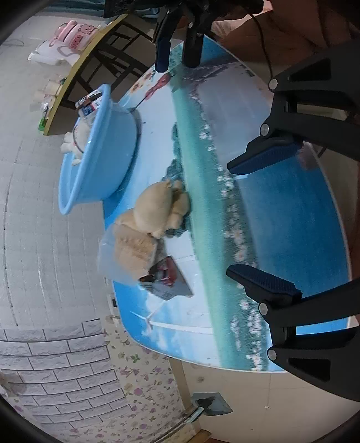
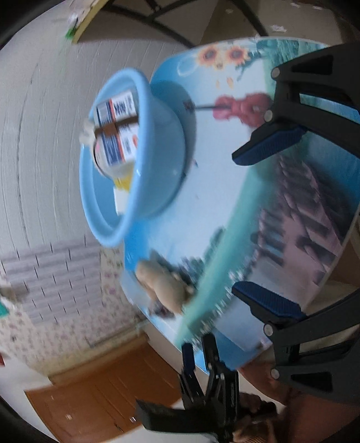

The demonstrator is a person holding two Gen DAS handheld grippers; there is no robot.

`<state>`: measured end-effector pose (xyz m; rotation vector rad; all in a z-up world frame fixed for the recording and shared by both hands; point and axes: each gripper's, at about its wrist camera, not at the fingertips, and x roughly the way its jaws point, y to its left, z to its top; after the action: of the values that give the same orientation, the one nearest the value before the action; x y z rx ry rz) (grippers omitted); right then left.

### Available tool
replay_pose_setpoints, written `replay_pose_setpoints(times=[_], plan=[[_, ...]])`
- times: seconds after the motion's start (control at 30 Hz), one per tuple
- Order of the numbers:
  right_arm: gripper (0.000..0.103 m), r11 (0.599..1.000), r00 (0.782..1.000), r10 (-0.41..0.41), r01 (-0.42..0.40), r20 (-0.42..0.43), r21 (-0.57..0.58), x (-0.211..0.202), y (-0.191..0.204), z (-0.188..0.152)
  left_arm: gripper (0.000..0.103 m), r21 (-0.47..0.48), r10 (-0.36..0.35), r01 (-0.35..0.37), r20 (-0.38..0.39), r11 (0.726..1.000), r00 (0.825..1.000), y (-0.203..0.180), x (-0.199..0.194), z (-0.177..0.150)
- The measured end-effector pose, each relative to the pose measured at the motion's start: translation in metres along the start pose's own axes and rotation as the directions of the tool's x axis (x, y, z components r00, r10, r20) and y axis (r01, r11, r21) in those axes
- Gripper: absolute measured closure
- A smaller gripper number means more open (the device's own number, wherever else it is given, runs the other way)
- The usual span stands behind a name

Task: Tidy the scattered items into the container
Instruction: 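Move both tools back over the table toward the clear case and toothpick box, then grasp the clear plastic case with the right tool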

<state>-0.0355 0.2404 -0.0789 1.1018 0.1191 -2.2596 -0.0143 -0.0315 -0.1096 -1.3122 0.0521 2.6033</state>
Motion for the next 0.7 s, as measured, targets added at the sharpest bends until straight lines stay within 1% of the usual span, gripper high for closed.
replay_pose_setpoints(times=[0.1, 0.2, 0.27, 0.33, 0.43, 0.57, 0.7], plan=[[0.016, 0.998, 0.998, 0.055, -0.055, -0.015, -0.035, 0.001, 0.011, -0.005, 0.036, -0.02, -0.011, 0.011, -0.003, 1.0, 1.0, -0.001, -0.004, -0.005], [0.016, 0.99, 0.994, 0.107, -0.109, -0.022, -0.095, 0.001, 0.024, -0.007, 0.036, -0.016, -0.016, 0.016, -0.003, 1.0, 1.0, -0.001, -0.006, -0.006], [0.016, 0.984, 0.991, 0.127, -0.131, -0.039, -0.125, 0.003, 0.032, -0.01, 0.035, -0.011, -0.017, 0.017, -0.007, 1.0, 1.0, -0.005, -0.004, -0.007], [0.016, 0.978, 0.989, 0.134, -0.143, -0.064, -0.15, 0.007, 0.037, -0.013, 0.035, -0.012, -0.005, 0.005, -0.011, 1.0, 1.0, -0.006, -0.002, -0.008], [0.016, 0.974, 0.988, 0.135, -0.146, -0.073, -0.175, 0.01, 0.043, -0.018, 0.035, -0.025, -0.022, 0.021, -0.019, 0.999, 1.0, -0.007, 0.003, -0.006], [0.016, 0.976, 0.988, 0.131, -0.144, -0.083, -0.164, 0.014, 0.04, -0.02, 0.035, -0.005, -0.028, 0.028, -0.012, 1.0, 1.0, -0.018, 0.01, 0.002], [0.016, 0.982, 0.991, 0.101, -0.114, -0.091, -0.149, 0.018, 0.035, -0.021, 0.035, 0.018, -0.055, 0.054, 0.003, 0.998, 0.999, -0.03, 0.015, 0.013]])
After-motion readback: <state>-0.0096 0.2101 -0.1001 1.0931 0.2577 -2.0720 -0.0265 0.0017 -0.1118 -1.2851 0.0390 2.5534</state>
